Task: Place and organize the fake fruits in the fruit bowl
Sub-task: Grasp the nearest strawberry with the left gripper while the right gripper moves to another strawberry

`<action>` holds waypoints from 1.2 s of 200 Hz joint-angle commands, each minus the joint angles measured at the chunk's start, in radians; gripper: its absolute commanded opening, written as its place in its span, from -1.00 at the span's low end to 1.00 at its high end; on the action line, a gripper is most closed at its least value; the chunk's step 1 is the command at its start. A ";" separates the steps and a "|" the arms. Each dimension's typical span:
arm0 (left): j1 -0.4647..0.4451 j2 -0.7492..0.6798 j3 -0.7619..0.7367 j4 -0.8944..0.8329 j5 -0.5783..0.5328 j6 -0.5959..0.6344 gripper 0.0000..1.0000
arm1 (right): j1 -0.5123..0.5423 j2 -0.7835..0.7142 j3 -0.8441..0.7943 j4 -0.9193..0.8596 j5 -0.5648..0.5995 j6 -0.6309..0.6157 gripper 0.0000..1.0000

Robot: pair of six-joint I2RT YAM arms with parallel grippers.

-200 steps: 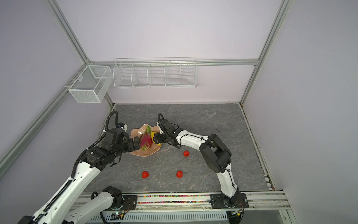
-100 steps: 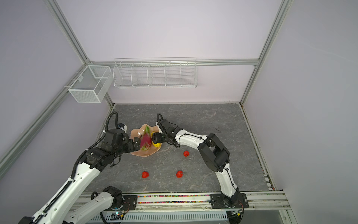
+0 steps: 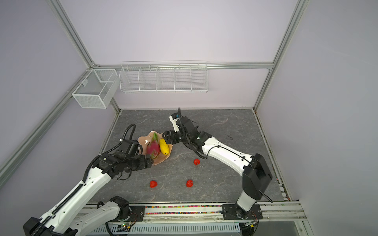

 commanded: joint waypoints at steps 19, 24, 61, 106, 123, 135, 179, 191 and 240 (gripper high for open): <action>-0.199 0.003 -0.180 0.059 -0.032 -0.300 0.73 | 0.090 -0.265 -0.357 -0.048 -0.013 -0.051 0.67; -0.211 0.010 -0.190 0.061 -0.054 -0.309 0.73 | 0.117 -0.303 -0.407 -0.045 -0.013 -0.049 0.71; -0.233 0.081 -0.223 0.163 -0.075 -0.278 0.68 | 0.294 -0.452 -0.662 0.015 0.042 0.009 0.79; -0.252 0.186 -0.220 0.191 -0.101 -0.250 0.63 | 0.375 -0.491 -0.735 0.058 0.096 0.063 0.80; -0.253 0.209 -0.226 0.202 -0.102 -0.238 0.63 | 0.378 -0.483 -0.720 0.052 0.105 0.052 0.81; -0.253 0.224 -0.233 0.219 -0.091 -0.232 0.59 | 0.378 -0.470 -0.706 0.048 0.110 0.035 0.81; -0.256 0.257 -0.249 0.217 -0.047 -0.226 0.47 | 0.386 -0.461 -0.670 0.019 0.082 0.017 0.81; -0.258 0.251 -0.258 0.214 -0.040 -0.227 0.46 | 0.387 -0.472 -0.679 0.017 0.086 0.018 0.81; -0.261 0.243 -0.283 0.216 -0.021 -0.219 0.37 | 0.389 -0.526 -0.703 -0.008 0.102 0.030 0.82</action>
